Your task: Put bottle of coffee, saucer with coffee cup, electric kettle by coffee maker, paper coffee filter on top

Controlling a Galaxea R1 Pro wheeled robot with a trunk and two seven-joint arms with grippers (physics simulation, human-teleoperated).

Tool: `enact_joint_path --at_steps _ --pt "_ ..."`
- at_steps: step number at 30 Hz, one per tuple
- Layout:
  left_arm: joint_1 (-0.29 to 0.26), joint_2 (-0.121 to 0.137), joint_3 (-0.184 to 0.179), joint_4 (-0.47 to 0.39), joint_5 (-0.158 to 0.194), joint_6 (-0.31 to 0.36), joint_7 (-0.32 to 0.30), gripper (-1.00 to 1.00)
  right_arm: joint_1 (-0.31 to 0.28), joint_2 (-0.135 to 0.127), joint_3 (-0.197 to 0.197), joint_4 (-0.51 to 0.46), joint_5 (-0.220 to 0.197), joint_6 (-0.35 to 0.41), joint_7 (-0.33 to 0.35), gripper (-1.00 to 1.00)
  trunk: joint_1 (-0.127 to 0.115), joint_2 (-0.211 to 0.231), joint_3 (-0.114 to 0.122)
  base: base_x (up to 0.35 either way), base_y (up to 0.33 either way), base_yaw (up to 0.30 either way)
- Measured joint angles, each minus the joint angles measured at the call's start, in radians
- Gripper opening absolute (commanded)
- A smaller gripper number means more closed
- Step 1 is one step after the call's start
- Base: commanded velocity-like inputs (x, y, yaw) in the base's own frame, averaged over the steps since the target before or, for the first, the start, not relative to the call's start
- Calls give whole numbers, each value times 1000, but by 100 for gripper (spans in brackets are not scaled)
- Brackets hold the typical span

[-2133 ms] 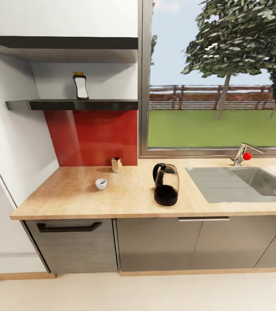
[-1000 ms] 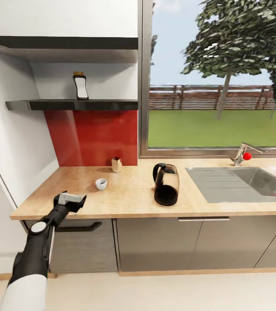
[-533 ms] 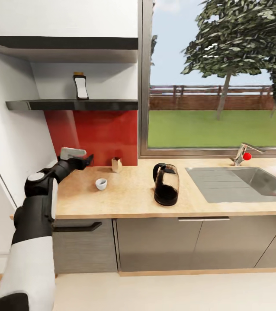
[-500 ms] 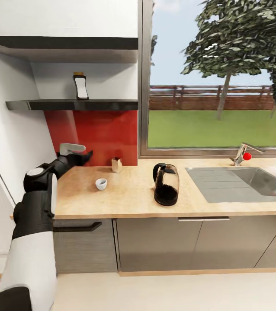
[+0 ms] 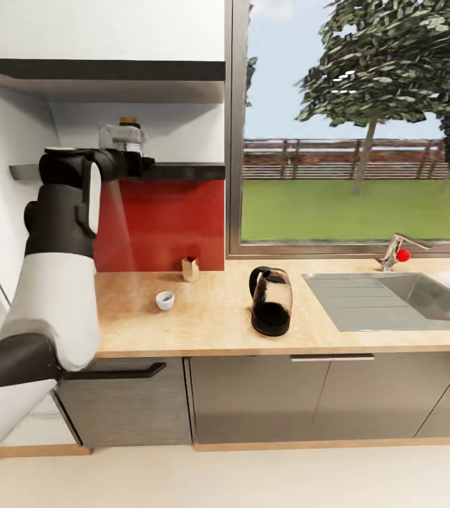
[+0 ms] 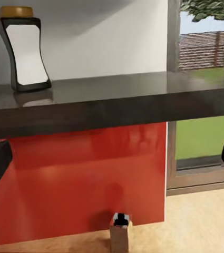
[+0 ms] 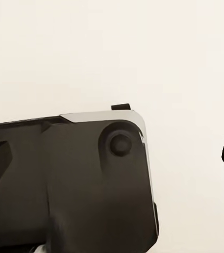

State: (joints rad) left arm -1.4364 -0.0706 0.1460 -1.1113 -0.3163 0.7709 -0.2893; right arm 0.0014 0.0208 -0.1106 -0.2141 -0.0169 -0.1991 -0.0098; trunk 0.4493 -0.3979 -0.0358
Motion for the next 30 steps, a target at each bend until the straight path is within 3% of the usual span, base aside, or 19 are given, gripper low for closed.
enact_joint_path --at_steps 7,8,12,17,19,22,30 --pt "-108 6 -2 145 -6 -32 79 100 0 -1 2 -1 3 0 4 100 0 0 0 0 0 0" --pt "-142 7 -3 207 -7 -78 124 100 0 0 2 -1 3 0 5 100 0 0 0 0 0 0" --pt "-195 3 -2 323 -7 -160 226 100 0 0 2 -1 4 0 5 100 0 0 0 0 0 0" --pt "-239 0 -1 419 -13 -233 271 100 0 0 4 -1 4 0 4 100 0 0 0 0 0 0" --pt "-280 0 -1 492 -12 -273 356 100 0 0 4 -1 4 0 3 100 0 0 0 0 0 0" --pt "-311 6 -2 535 -12 -297 399 100 0 0 4 -1 4 0 3 100 0 0 0 0 0 0" --pt "-313 14 -2 539 -17 -304 408 100 0 -1 4 1 4 0 3 100 0 0 0 0 0 0"
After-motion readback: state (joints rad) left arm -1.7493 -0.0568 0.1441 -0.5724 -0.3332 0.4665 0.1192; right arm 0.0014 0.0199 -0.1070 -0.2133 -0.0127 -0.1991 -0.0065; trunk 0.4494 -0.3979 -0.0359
